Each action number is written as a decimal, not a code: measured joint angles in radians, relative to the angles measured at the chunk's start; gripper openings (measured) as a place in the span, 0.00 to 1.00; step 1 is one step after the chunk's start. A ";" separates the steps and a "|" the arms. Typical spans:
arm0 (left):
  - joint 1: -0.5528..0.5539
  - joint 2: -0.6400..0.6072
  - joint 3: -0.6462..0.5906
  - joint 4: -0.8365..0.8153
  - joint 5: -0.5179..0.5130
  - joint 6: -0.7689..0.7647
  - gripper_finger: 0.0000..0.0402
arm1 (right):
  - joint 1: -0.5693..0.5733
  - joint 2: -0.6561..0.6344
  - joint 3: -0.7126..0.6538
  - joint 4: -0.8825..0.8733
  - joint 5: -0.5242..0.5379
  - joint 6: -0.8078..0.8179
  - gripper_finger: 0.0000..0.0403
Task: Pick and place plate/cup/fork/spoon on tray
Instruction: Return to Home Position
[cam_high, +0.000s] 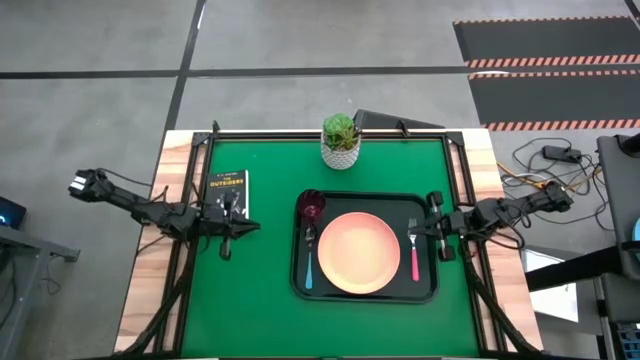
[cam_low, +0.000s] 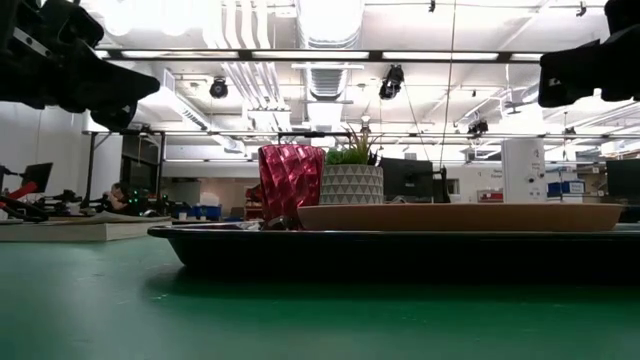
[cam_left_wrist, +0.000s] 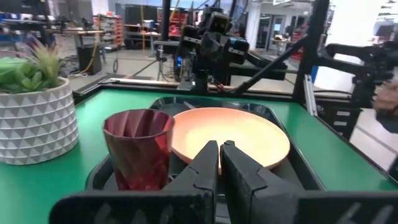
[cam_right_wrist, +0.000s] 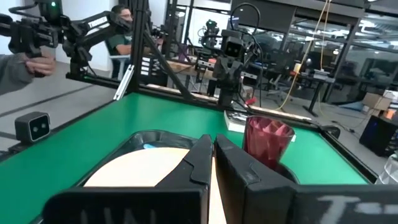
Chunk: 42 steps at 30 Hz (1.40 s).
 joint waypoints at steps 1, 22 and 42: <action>0.000 0.000 0.000 0.000 -0.006 -0.001 0.00 | 0.000 0.000 0.000 -0.001 0.000 -0.006 0.02; 0.000 0.091 -0.001 0.000 -0.010 -0.001 0.00 | 0.000 0.000 0.001 -0.003 -0.001 0.061 0.02; 0.000 0.242 -0.002 -0.001 -0.010 -0.001 0.00 | 0.000 0.000 0.002 -0.003 -0.001 0.061 0.02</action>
